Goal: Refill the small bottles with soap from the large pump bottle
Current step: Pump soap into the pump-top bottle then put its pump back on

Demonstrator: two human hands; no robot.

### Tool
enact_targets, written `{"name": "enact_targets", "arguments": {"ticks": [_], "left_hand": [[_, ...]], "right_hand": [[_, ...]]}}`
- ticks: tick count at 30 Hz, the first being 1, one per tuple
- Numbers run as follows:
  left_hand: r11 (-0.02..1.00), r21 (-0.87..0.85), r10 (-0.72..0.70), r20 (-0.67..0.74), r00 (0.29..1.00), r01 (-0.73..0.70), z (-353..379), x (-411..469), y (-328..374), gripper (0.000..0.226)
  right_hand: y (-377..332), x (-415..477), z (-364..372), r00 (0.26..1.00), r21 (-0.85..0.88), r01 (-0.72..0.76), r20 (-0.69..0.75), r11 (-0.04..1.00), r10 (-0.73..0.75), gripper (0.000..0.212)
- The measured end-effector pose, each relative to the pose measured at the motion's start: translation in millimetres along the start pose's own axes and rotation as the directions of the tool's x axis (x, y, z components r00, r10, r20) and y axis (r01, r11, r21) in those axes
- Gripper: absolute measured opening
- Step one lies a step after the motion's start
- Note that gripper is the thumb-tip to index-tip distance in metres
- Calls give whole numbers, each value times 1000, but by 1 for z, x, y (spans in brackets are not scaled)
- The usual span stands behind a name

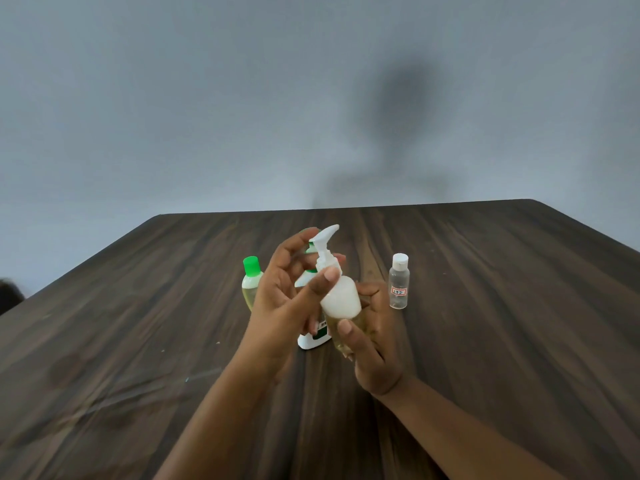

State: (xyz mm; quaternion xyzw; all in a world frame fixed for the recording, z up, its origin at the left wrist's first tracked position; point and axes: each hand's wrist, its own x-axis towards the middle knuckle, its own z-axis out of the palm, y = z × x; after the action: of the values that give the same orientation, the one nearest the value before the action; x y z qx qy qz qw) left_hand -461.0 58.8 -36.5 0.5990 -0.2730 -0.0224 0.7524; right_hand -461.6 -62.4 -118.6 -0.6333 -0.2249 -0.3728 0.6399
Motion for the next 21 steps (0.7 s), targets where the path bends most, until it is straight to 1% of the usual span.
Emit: {"name": "enact_targets", "arguments": {"ticks": [2,4,5,7,9,11,12,14,16,18,19,21], "left_hand": [[1000,6,10,-121,993,-10,5,1,-5,79],[998,-52,14,-175,985,-24,5,3,-7,76],[997,-71,11,-152,988,-22,5,3,-7,74],[993,-114,3,-32,999,-7,2,2,-1,66],[997,-76,12,82,997,-6,-1,0,5,52],[999,-31,36,106,994,-33,-5,0,7,47],[999,-13,41,86,995,-40,-4,-1,8,48],[998,15,64,29,998,-64,0,-2,6,64],[998,19,60,-73,996,-59,6,-3,1,77],[998,-7,55,-153,987,-56,11,-2,-4,81],[998,-22,59,-170,984,-64,13,-3,-5,81],[992,-61,100,-133,986,-109,13,-2,-7,75]], "right_hand": [[0,0,0,999,-65,37,3,997,-37,28],[-2,-1,1,998,-69,63,17,996,-62,28],[-4,-1,1,998,-48,54,18,997,-53,28],[-5,-2,2,999,10,45,8,999,-45,30],[-4,-2,3,998,35,67,-3,997,-67,31],[-4,-2,3,997,3,75,-15,997,-74,28],[-5,-1,4,998,-14,60,-21,998,-60,28],[-6,-1,3,999,-39,34,-27,999,-35,29],[-7,-2,3,999,-70,39,-10,997,-40,31],[-8,-2,3,998,-77,66,30,995,-64,30],[-9,-2,3,997,-63,66,44,996,-64,29],[-11,-2,3,997,-34,67,43,997,-65,27]]}}
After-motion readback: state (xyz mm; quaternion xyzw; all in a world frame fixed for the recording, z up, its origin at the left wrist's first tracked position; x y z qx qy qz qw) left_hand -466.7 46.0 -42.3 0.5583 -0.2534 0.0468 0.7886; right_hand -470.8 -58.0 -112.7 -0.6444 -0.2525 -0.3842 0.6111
